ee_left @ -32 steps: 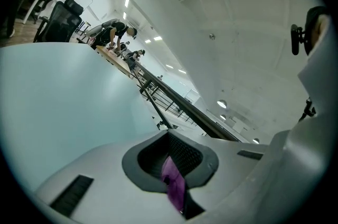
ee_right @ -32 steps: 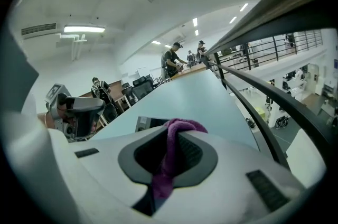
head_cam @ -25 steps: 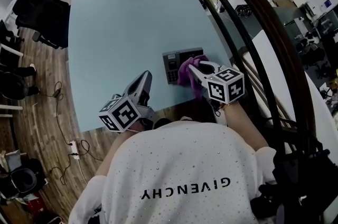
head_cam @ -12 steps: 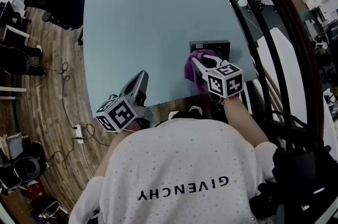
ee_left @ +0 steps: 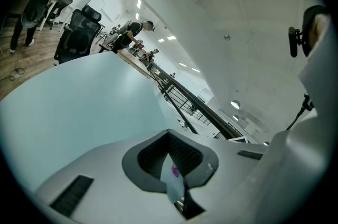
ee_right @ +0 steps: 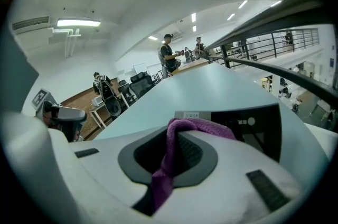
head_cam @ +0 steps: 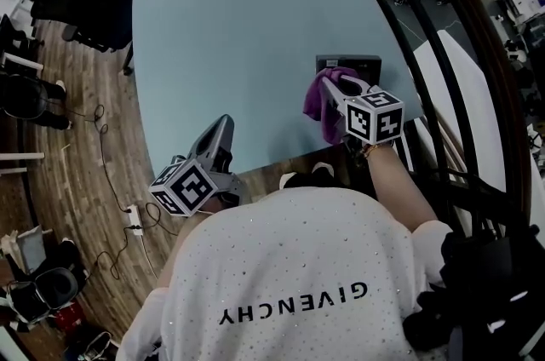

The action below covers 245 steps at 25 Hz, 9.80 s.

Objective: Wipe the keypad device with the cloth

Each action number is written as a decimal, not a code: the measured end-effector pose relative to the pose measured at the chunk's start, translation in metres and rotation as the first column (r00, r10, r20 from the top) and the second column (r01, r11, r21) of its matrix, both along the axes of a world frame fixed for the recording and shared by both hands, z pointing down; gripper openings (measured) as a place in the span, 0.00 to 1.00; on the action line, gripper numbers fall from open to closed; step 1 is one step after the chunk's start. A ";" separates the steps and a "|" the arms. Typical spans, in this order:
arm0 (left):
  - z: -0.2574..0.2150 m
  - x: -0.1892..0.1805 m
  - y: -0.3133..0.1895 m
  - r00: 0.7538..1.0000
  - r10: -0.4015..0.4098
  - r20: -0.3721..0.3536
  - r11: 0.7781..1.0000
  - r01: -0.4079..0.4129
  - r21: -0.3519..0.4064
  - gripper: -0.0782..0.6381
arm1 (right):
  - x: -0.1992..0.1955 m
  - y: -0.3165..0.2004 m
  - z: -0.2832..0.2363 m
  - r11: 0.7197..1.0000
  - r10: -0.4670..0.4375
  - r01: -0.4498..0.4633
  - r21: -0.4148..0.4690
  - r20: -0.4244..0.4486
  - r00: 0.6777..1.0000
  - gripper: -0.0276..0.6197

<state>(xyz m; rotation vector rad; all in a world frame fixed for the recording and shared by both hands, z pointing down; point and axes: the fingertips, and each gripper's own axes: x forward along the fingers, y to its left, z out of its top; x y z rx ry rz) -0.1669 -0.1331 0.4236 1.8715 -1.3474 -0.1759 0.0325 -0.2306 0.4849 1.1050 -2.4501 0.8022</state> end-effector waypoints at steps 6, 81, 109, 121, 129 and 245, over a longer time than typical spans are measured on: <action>0.008 -0.008 -0.004 1.000 0.017 -0.012 1.000 -0.017 0.004 0.11 | 0.011 -0.003 0.000 0.998 0.065 -0.065 0.011 0.004 0.998 0.08; -0.003 -0.030 -0.002 0.997 -0.036 -0.065 0.994 0.042 0.096 0.11 | -0.005 0.001 0.009 0.980 0.156 -0.135 -0.145 0.146 0.977 0.08; -0.021 0.044 -0.016 0.994 -0.072 -0.081 0.991 0.081 0.103 0.11 | 0.098 -0.008 0.016 0.964 0.182 -0.153 -0.219 0.116 0.976 0.08; -0.027 0.046 -0.014 0.995 -0.070 -0.066 0.991 0.077 0.109 0.11 | 0.128 -0.013 0.018 0.938 0.286 -0.241 -0.248 0.166 0.944 0.08; -0.024 0.047 -0.016 0.995 -0.073 -0.061 0.992 0.079 0.098 0.11 | 0.125 -0.014 0.014 0.938 0.271 -0.199 -0.284 0.240 0.932 0.08; -0.028 0.051 0.013 0.989 -0.142 -0.045 0.986 0.145 0.077 0.11 | 0.113 0.020 0.040 0.989 -0.042 0.029 -0.144 -0.086 0.995 0.08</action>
